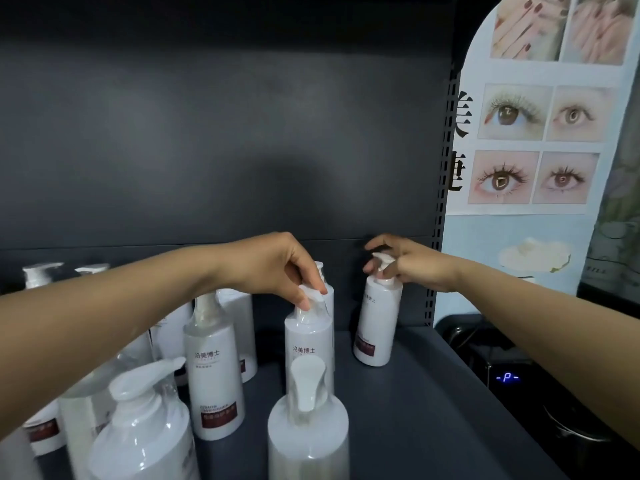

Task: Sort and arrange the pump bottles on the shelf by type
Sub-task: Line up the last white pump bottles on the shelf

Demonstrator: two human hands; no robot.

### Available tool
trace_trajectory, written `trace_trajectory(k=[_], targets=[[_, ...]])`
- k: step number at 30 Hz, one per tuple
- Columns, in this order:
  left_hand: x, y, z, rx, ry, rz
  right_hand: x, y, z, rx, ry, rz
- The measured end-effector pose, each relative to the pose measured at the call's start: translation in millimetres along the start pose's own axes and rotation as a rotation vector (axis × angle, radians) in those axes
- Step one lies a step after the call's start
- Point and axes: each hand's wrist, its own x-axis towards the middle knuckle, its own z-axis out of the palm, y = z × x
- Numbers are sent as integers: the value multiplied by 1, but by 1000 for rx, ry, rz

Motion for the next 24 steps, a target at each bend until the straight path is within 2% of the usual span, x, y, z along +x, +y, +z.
trace_trajectory(k=[3,6,17,24], targets=[[0,1,0,5,-10,-6,-2,-3,1,-122,37,47],[-1,2,1,10,-16,-28,-6,-3,10,-252,-5,31],[-2,3,2,42,5,-47,-15,1,19,-186,20,35],[-6,6,1,28,-15,-96,-22,-1,25,-254,85,59]])
